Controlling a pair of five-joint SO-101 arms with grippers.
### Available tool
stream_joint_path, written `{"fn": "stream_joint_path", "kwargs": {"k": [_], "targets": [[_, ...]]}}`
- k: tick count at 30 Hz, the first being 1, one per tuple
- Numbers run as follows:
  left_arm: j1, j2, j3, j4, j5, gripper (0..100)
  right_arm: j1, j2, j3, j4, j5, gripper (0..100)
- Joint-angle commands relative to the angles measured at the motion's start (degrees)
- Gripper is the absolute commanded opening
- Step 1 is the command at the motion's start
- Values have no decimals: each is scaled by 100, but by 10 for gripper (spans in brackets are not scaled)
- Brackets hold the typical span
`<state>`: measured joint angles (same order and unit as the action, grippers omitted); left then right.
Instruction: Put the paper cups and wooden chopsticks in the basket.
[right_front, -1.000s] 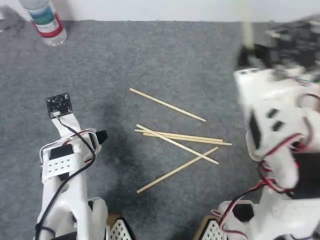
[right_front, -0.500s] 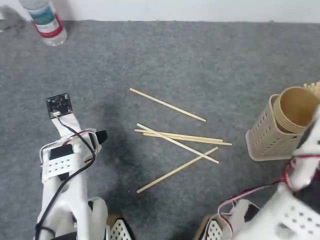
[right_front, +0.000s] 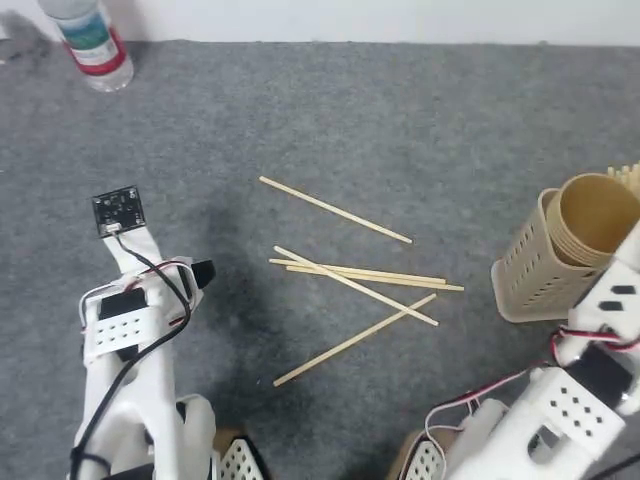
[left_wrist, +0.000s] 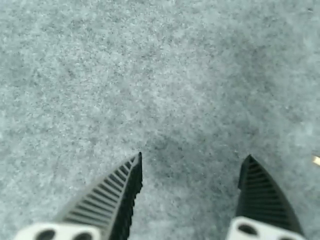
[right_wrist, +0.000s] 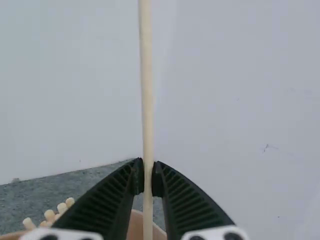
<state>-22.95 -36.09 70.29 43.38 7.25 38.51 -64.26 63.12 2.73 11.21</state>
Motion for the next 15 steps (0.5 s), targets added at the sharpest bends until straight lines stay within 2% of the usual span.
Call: {"fn": "stream_joint_path", "kwargs": {"k": [1,8,13,15], "targets": [[35,-44,-40,-105,44,297,40,-101,246,-558,44,7],[44,-44,-40,-105,44,297,48,-154,387,-637,88,25],[44,-44,-40,-105,44,297,48,-154,396,-593,62,270],[44,-44,-40,-105,44,297,48,-154,396,-593,70,277]]}}
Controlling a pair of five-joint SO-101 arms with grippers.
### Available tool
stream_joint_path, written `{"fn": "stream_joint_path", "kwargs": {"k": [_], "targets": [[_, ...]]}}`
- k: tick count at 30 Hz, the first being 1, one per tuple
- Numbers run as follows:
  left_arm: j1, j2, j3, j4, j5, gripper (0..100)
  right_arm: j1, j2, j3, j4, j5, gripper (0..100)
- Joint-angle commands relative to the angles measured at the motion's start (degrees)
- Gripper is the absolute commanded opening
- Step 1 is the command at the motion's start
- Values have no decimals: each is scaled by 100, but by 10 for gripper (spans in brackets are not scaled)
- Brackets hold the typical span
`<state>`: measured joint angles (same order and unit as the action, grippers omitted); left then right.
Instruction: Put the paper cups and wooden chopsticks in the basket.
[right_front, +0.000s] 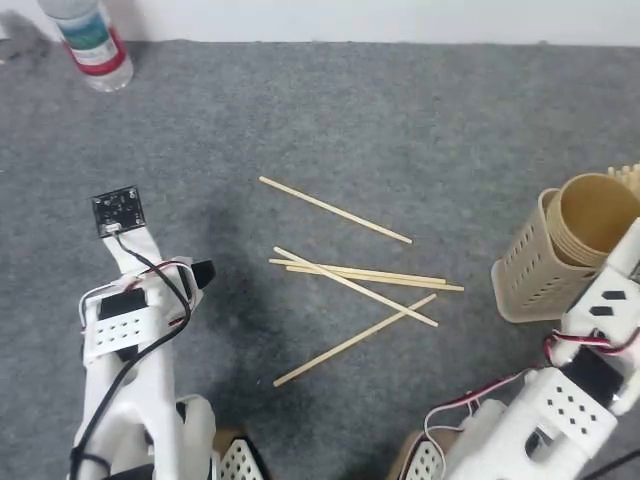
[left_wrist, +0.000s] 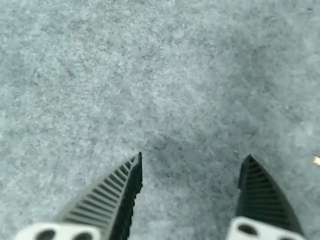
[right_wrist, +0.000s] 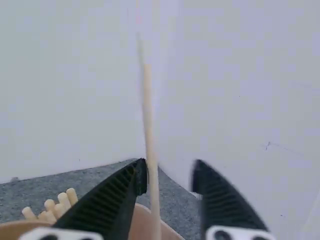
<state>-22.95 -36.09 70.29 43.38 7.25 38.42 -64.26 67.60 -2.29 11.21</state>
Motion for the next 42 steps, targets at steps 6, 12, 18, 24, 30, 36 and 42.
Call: {"fn": "stream_joint_path", "kwargs": {"k": [6,12,18,24,30,36,42], "targets": [[44,-44,-40,-105,44,297,57,-154,-53,-101,97,251],[44,-44,-40,-105,44,297,13,-154,-53,-84,97,249],[44,-44,-40,-105,44,297,-66,-154,-53,13,105,249],[53,-44,-40,-114,44,297,-418,-154,-1398,1666,-255,248],[53,-44,-40,-114,44,297,-2422,593,-4510,5156,-624,248],[53,-44,-40,-114,44,297,-5262,2193,-6136,7644,958,248],[53,-44,-40,-114,44,297,-6440,3626,-6716,8620,1512,248]]}}
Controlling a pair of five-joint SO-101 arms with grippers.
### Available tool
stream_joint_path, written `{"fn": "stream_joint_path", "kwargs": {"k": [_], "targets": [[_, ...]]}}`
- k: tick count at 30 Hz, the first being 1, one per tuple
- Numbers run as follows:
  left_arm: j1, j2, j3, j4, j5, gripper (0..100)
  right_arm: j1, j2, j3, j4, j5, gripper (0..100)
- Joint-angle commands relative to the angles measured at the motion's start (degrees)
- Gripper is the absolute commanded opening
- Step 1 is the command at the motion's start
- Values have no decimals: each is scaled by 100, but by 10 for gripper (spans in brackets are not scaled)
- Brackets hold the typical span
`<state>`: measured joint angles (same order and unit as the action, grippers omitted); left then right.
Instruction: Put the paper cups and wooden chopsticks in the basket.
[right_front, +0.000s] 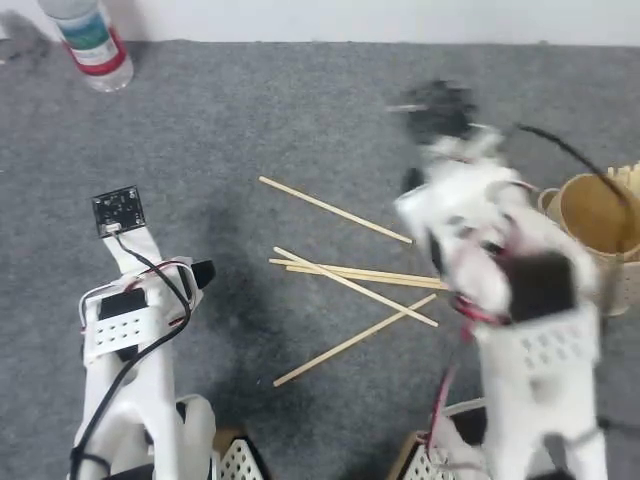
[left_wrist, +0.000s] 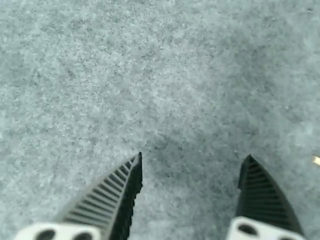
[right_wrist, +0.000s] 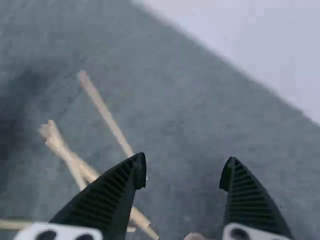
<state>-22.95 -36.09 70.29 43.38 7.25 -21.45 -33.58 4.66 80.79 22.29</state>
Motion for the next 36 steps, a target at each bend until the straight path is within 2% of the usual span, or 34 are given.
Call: {"fn": "stream_joint_path", "kwargs": {"k": [1,5,8,11,16,18,21,25,27,36], "targets": [[53,-44,-40,-114,44,297,-611,778,-431,409,598,248],[53,-44,-40,-114,44,297,-1165,1692,-264,769,1319,248],[53,-44,-40,-114,44,297,-1288,2369,-62,664,1459,248],[53,-44,-40,-114,44,297,-1262,2932,273,154,1459,231],[44,-44,-40,-114,62,297,-1297,3371,1160,-963,1459,98],[44,-44,-40,-114,62,297,-1297,3389,1582,-1446,1459,76],[44,-44,-40,-114,62,297,-1270,3389,2066,-2000,1459,124],[44,-44,-40,-114,62,297,-1262,3433,2435,-2580,1459,262],[44,-44,-40,-114,62,297,-1288,3433,2576,-2835,1459,300],[44,-44,-40,-114,62,297,-1007,3442,3007,-3468,1486,302]]}}
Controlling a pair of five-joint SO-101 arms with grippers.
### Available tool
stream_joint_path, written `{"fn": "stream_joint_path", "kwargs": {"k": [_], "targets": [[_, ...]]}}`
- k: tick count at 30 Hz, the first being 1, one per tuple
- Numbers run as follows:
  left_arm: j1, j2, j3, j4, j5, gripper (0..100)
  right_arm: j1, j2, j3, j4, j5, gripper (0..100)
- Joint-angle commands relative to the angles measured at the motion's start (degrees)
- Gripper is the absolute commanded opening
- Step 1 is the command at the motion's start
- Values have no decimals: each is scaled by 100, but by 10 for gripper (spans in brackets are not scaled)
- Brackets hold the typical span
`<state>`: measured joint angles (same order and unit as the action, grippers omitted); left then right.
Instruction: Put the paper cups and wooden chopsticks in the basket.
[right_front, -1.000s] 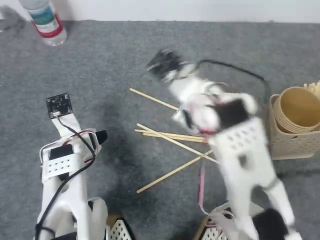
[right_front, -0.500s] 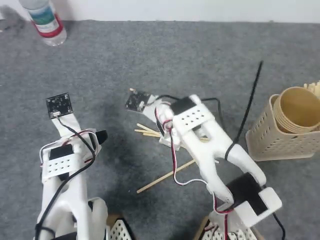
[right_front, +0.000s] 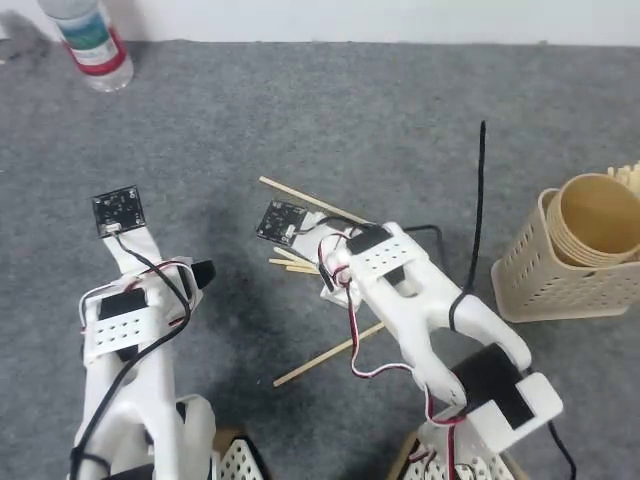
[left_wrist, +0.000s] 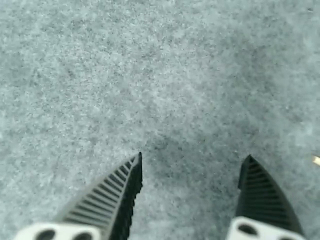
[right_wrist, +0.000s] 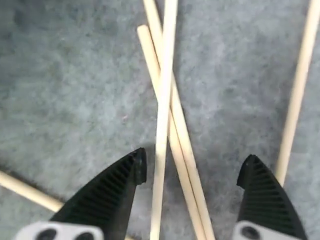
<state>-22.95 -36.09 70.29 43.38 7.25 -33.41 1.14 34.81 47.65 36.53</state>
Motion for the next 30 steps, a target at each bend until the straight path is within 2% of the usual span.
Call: {"fn": "stream_joint_path", "kwargs": {"k": [1,30], "targets": [[44,-44,-40,-114,62,297,198,-31,-9,-154,62,302],[44,-44,-40,-114,53,297,163,-31,88,-110,35,302]]}}
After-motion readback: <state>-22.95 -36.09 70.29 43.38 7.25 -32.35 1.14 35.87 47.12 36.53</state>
